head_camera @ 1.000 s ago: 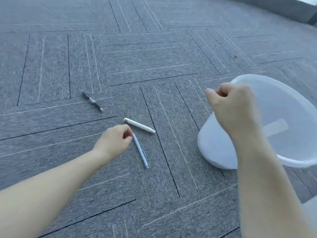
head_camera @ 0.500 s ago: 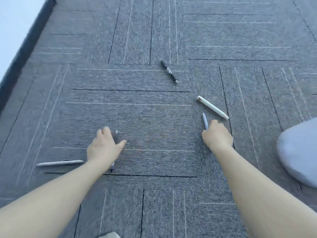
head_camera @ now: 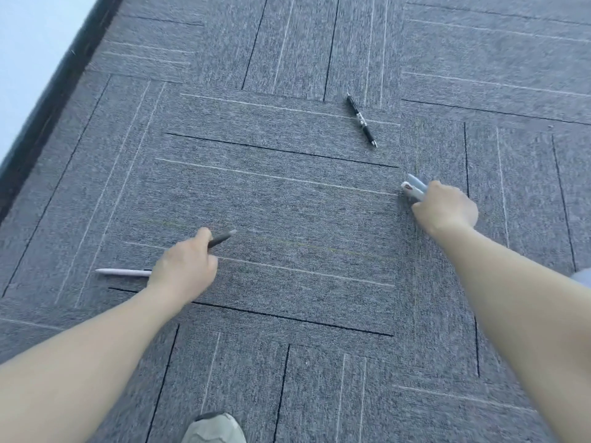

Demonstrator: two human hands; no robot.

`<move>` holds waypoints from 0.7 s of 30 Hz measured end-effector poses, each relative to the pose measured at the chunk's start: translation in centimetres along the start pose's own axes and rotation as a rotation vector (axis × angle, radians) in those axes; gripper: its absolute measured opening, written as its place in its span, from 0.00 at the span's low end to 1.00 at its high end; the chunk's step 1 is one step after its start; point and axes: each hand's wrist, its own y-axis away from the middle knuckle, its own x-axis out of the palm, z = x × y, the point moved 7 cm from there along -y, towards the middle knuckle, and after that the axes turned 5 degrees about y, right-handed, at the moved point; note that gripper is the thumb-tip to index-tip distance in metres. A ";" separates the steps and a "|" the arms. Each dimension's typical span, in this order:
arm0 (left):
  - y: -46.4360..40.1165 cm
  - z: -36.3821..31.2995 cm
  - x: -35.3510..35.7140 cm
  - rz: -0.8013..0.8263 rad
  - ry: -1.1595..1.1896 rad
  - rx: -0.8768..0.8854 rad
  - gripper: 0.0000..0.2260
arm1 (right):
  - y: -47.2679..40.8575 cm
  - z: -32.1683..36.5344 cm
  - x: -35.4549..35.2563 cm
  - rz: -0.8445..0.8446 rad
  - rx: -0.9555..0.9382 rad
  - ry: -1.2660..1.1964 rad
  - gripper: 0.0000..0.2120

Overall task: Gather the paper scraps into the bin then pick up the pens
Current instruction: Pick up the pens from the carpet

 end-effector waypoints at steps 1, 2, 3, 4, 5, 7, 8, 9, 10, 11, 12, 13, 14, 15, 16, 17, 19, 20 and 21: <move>0.3 0.8 -0.3 0.027 -0.027 0.038 0.05 | 0.0 1.2 -0.3 -0.021 -0.049 0.002 0.11; 0.7 1.5 -0.4 0.052 -0.049 0.082 0.06 | 0.0 2.6 -0.7 -0.041 -0.099 -0.016 0.12; 1.1 2.4 -0.4 0.086 -0.073 0.111 0.08 | -0.1 4.1 -1.1 -0.059 -0.144 -0.044 0.12; 1.4 3.5 -0.2 0.123 -0.108 0.121 0.10 | -0.3 5.7 -1.6 -0.070 -0.175 -0.073 0.13; 1.7 4.5 0.0 0.154 -0.160 0.126 0.11 | -0.6 7.1 -2.1 -0.077 -0.185 -0.104 0.13; 1.8 6.1 0.1 0.165 -0.291 0.181 0.12 | -1.8 9.3 -3.2 -0.086 -0.156 -0.176 0.12; 1.7 6.4 0.1 0.148 -0.351 0.223 0.12 | -2.5 10.2 -3.7 -0.088 -0.140 -0.205 0.12; 1.6 6.6 0.1 0.121 -0.392 0.262 0.12 | -3.3 11.0 -4.1 -0.085 -0.133 -0.225 0.12; 1.4 6.8 0.1 0.106 -0.418 0.295 0.11 | -4.2 11.7 -4.5 -0.074 -0.128 -0.238 0.13; 1.3 6.9 0.2 0.100 -0.433 0.321 0.11 | -5.2 12.1 -4.6 -0.057 -0.125 -0.244 0.13; 1.2 6.9 0.1 0.096 -0.427 0.339 0.12 | -6.1 12.6 -4.6 -0.039 -0.122 -0.240 0.15; 1.1 6.9 -0.1 0.087 -0.406 0.348 0.13 | -7.0 12.9 -4.5 -0.020 -0.120 -0.227 0.16; 0.9 6.8 -0.3 0.072 -0.378 0.348 0.14 | -7.8 13.2 -4.3 -0.002 -0.119 -0.206 0.18; 0.6 6.8 -0.6 0.054 -0.352 0.335 0.14 | -8.5 13.5 -4.2 0.008 -0.121 -0.181 0.19; 0.2 6.8 -0.8 0.034 -0.332 0.317 0.13 | -9.0 13.8 -4.2 0.013 -0.122 -0.163 0.20; -0.3 6.6 -1.0 0.012 -0.314 0.301 0.13 | -9.4 14.1 -4.2 0.004 -0.121 -0.150 0.20; -1.4 5.4 -1.4 -0.028 -0.256 0.286 0.11 | -9.9 14.5 -4.6 -0.042 -0.108 -0.131 0.17; -2.0 4.5 -1.7 -0.050 -0.220 0.276 0.10 | -10.0 14.9 -4.8 -0.068 -0.105 -0.113 0.15; -2.8 3.5 -1.9 -0.068 -0.176 0.255 0.09 | -10.0 15.3 -5.0 -0.084 -0.110 -0.090 0.14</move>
